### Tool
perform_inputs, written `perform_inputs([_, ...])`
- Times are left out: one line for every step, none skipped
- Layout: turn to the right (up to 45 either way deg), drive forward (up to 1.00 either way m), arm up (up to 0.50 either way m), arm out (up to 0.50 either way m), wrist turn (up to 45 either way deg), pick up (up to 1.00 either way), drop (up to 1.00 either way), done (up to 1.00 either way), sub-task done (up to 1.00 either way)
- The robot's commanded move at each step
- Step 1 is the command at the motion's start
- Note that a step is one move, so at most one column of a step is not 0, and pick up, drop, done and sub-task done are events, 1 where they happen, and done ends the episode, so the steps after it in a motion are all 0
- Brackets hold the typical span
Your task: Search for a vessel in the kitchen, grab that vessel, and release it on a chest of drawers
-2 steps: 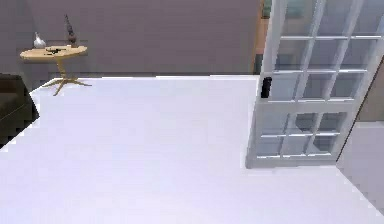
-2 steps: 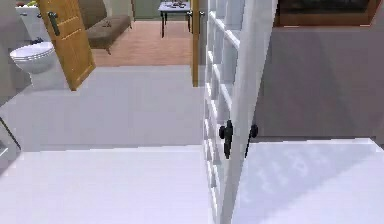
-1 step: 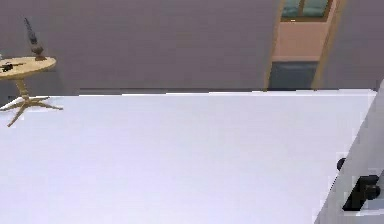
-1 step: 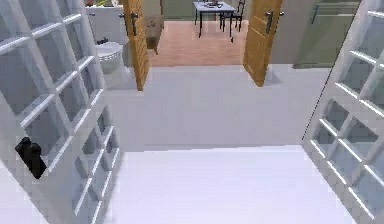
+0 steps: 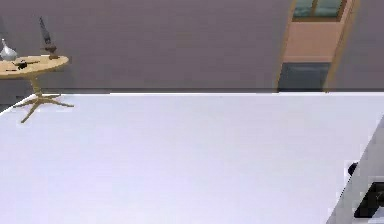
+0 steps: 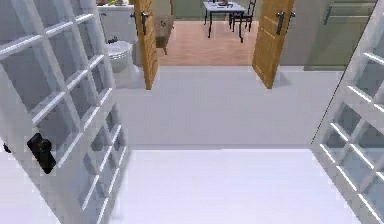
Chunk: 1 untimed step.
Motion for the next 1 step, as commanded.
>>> perform_inputs([-9.0,0.0,0.0,0.0,0.0,0.0,0.0,0.0,0.0])
